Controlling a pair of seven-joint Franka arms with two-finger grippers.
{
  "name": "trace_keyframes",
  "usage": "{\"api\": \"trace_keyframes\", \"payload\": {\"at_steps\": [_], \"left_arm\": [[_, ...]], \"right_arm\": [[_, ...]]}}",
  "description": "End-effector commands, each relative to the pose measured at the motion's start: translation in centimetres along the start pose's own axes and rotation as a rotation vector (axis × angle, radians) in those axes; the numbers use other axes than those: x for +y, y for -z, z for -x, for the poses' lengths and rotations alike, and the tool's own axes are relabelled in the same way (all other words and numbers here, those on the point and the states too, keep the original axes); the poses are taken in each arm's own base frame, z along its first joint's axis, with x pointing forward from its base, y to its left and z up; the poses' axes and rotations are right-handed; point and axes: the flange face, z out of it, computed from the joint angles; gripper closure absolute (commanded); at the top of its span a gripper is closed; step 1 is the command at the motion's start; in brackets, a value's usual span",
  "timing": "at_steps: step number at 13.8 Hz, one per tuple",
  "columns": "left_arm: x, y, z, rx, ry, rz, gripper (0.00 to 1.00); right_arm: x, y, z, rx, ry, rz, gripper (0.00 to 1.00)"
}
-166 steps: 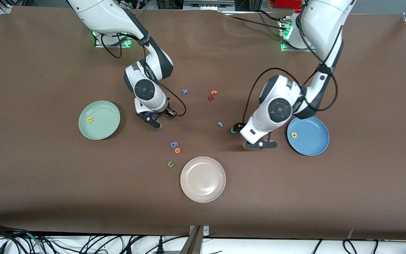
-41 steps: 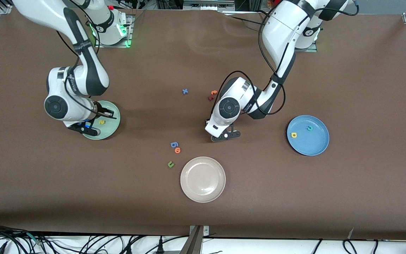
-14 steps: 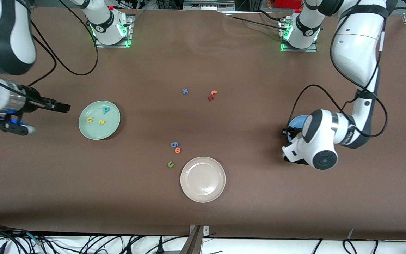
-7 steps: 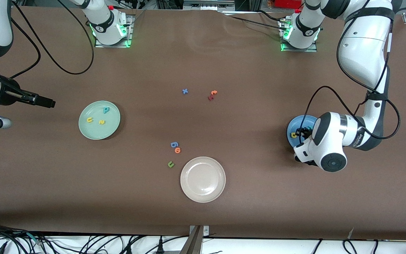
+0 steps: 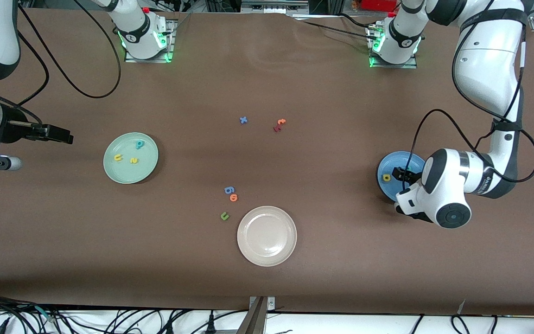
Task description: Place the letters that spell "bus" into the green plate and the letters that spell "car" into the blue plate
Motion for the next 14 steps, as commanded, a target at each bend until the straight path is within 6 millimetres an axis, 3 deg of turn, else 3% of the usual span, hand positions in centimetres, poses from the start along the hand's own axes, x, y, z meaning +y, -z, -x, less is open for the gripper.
{"api": "trace_keyframes", "payload": {"at_steps": [1,3,6,11,12,14], "left_arm": [[-1.9,5.3,3.8,0.064,0.015,-0.016,0.0],[-4.0,7.9,7.9,0.026,0.046,0.01,0.0],[-4.1,12.1,12.4,0.054,0.077,0.005,0.0],[-5.4,15.5,16.6,0.085,0.109,0.015,0.0],[-5.9,17.0,17.5,0.113,0.125,0.006,0.0],[-5.2,19.0,19.3,0.16,0.135,-0.029,0.0]], "right_arm": [[0.8,0.0,0.9,0.017,0.037,-0.005,0.01],[0.9,-0.1,1.3,0.013,0.036,-0.009,0.01],[0.9,-0.4,1.6,0.007,0.037,-0.008,0.01],[1.6,-0.3,1.6,0.024,0.049,0.023,0.01],[1.5,-0.1,1.8,0.034,0.059,0.04,0.01],[1.8,-0.4,2.1,0.051,0.06,0.047,0.01]]}}
